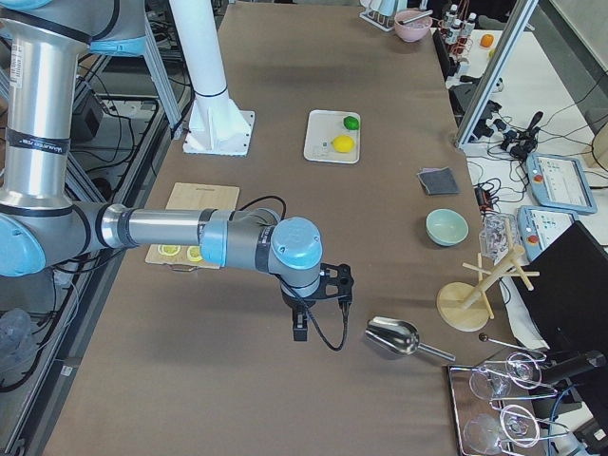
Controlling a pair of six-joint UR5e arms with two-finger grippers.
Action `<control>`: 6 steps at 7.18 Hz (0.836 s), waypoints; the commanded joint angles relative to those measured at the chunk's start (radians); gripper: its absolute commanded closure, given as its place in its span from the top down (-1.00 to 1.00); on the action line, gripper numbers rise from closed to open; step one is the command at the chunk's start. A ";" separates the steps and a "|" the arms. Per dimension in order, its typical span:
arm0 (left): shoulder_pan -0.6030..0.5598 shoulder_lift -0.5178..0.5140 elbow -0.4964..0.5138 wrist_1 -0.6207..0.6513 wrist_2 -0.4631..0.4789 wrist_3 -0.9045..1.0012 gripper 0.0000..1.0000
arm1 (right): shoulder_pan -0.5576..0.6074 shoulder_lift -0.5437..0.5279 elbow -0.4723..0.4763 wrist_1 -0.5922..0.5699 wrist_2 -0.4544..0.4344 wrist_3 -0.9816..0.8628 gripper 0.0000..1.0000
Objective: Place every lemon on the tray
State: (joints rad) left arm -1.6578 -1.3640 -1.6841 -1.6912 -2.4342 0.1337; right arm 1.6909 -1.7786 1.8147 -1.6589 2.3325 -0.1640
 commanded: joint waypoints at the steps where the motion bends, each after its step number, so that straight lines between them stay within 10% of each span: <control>1: -0.002 0.003 -0.009 -0.004 0.000 0.003 0.96 | 0.001 -0.004 -0.014 0.037 0.007 -0.005 1.00; 6: 0.000 0.006 -0.022 -0.004 0.000 0.003 0.96 | 0.000 -0.021 -0.031 0.037 0.137 -0.011 1.00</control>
State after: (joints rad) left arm -1.6589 -1.3577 -1.7052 -1.6945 -2.4345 0.1365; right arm 1.6918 -1.7978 1.7853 -1.6215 2.4560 -0.1744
